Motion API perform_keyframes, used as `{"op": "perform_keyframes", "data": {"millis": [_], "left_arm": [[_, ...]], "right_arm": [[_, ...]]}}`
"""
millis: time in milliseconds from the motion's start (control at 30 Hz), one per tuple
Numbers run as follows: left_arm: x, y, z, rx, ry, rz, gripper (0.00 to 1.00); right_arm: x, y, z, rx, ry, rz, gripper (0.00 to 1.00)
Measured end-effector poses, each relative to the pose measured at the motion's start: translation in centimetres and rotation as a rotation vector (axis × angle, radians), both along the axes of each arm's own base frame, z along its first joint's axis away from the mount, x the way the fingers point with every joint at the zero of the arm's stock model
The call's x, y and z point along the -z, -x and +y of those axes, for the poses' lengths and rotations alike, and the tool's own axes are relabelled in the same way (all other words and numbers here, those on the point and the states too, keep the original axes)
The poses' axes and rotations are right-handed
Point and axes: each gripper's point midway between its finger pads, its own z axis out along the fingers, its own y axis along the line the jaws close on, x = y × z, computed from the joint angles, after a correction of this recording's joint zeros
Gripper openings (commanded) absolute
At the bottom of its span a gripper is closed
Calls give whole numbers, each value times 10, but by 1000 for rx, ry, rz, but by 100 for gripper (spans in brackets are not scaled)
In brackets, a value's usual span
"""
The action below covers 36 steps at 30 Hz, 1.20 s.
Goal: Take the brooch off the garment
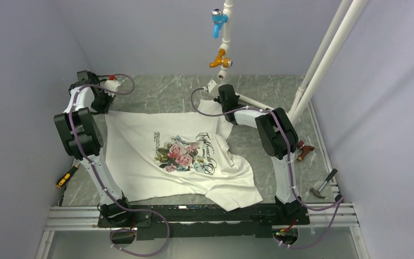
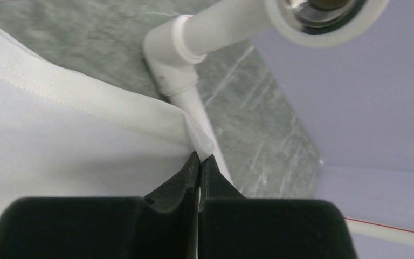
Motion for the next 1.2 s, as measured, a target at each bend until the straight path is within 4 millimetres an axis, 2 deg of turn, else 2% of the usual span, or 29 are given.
{"op": "perform_keyframes", "data": {"millis": [200, 367, 467, 600, 633, 667, 800, 833, 933, 1033, 1100, 1200], "left_arm": [[-9, -20, 15, -56, -51, -79, 0], [-10, -39, 26, -93, -80, -126, 0], [-9, -48, 29, -99, -82, -140, 0], [-13, -57, 31, -114, -75, -161, 1], [-15, -59, 32, -117, -75, -167, 9], [-18, -60, 32, -122, -73, -172, 21], [-27, -63, 31, -131, -57, -182, 79], [-30, -62, 29, -126, -51, -182, 84], [-34, -52, 20, -126, -9, -167, 88], [-46, -35, 6, -113, 39, -152, 87], [-58, -24, -4, -105, 73, -158, 86], [-76, -4, -21, -88, 128, -165, 81]], "right_arm": [[-22, -21, -18, 66, 71, -151, 0], [-49, -40, -21, 97, 89, -288, 0], [-58, -48, -18, 100, 92, -330, 11], [-65, -61, -12, 98, 98, -358, 20], [-66, -63, -11, 98, 98, -359, 27], [-67, -65, -10, 97, 100, -354, 34], [-60, -64, -9, 89, 96, -304, 68], [-56, -63, -7, 78, 97, -277, 72], [-46, -53, -5, 48, 95, -193, 79], [-47, -41, -3, 29, 73, -116, 81], [-51, -29, 0, 7, 46, -58, 81], [-63, -4, 7, -51, -20, 45, 74]]}}
